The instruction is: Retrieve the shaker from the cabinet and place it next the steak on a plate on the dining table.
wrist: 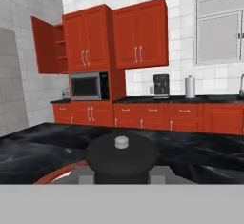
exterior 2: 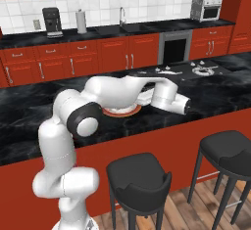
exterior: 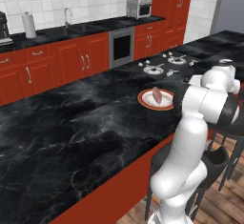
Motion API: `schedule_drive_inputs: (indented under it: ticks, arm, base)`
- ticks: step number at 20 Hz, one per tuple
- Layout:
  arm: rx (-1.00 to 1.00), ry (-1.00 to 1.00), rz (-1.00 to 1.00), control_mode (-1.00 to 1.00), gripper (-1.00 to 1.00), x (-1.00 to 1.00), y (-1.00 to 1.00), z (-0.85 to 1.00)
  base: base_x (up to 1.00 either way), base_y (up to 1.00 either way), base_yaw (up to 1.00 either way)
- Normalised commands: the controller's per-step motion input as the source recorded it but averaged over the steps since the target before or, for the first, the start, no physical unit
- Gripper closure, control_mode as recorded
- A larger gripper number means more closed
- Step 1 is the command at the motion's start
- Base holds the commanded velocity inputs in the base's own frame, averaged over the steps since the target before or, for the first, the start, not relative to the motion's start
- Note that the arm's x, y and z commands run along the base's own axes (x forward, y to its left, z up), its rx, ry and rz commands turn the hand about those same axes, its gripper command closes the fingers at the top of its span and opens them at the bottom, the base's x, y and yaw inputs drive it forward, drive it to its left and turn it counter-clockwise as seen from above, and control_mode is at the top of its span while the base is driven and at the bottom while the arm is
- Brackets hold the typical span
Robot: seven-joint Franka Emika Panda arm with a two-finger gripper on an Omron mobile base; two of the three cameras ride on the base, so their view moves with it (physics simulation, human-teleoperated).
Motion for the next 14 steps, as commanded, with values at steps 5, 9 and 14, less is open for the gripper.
schedule_drive_inputs:
  ticks: [5, 9, 14]
  arm:
    - [-0.02, 0.02, 0.00, -1.00, 1.00, 0.12, 0.00, -0.20]
    - [-0.02, 0.00, 0.00, -1.00, 1.00, 0.11, 0.00, -0.19]
    - [-0.05, 0.00, -0.01, -1.00, 1.00, 0.10, 0.00, -0.22]
  base:
    - [0.00, 0.00, 0.00]
    - [0.00, 0.00, 0.00]
    - [0.00, 0.00, 0.00]
